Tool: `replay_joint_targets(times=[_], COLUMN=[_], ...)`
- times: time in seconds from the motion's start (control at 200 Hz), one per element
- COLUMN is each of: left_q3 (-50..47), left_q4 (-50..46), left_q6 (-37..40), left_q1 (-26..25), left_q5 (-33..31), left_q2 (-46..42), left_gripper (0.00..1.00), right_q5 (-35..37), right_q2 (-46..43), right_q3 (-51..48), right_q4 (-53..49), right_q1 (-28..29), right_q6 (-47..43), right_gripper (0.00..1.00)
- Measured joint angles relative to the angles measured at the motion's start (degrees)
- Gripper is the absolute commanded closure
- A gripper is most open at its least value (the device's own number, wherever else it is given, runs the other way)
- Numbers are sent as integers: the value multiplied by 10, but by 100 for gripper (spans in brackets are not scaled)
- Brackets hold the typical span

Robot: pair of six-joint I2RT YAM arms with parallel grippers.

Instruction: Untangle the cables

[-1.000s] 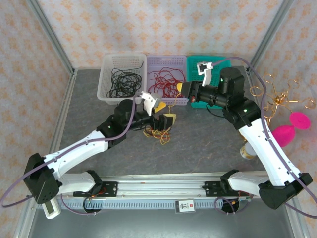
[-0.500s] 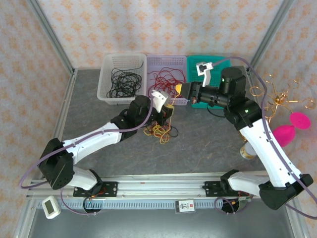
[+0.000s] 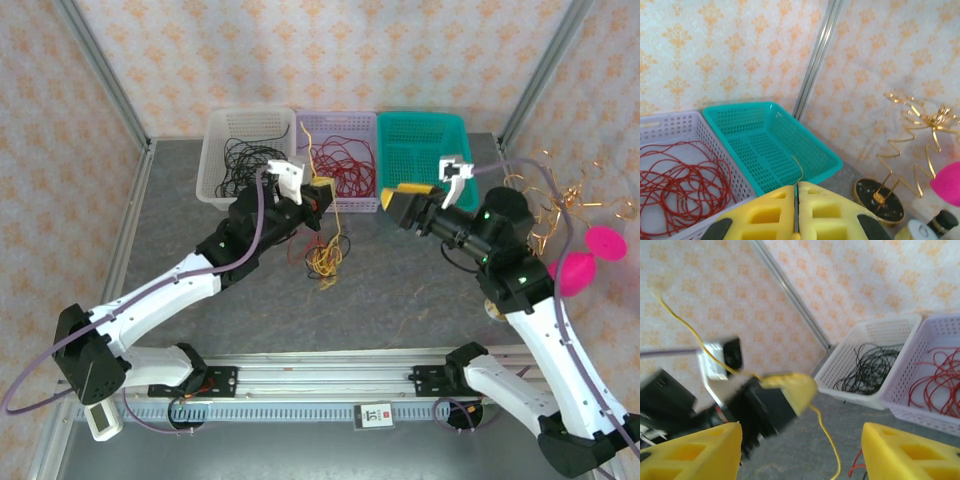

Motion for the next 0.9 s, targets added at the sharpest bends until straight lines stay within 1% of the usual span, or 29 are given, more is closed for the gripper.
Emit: replay_joint_targets(times=[0.07, 0.145, 0.23, 0.29, 0.365, 0.506, 0.611, 0.701, 0.746, 0.786, 0.871, 0.901], left_q3=[12, 23, 34, 43, 54, 76, 92, 107, 116, 125, 143, 149], left_q4=[-4, -10, -17, -22, -31, -55, -70, -86, -94, -103, -121, -129], left_q6=[-9, -17, -24, -27, -28, -31, -31, -31, -31, -31, -25, -22], left_q1=[0, 0, 0, 0, 0, -1, -2, -2, -2, -2, -2, -2], left_q5=[-3, -3, -3, -3, -3, 3, 10, 14, 14, 16, 20, 21], left_q2=[-2, -2, -2, -2, -2, -2, -2, -2, -2, -2, 0, 1], left_gripper=[100, 100, 100, 100, 100, 100, 100, 100, 100, 100, 100, 100], right_q5=[-14, -22, -25, -31, -36, -37, -46, -68, -79, -86, -87, -82], right_q2=[-5, 5, 26, 37, 54, 77, 95, 117, 129, 140, 162, 169], right_q3=[-75, -148, -210, -239, -257, -261, -261, -261, -261, -261, -261, -261], right_q4=[59, 111, 160, 197, 248, 321, 350, 357, 356, 357, 356, 357], right_q1=[19, 58, 100, 116, 121, 125, 131, 139, 144, 148, 154, 156], right_q6=[-2, -11, -34, -47, -63, -102, -136, -168, -182, -196, -220, -226], right_gripper=[40, 38, 35, 34, 34, 35, 35, 35, 38, 42, 60, 64])
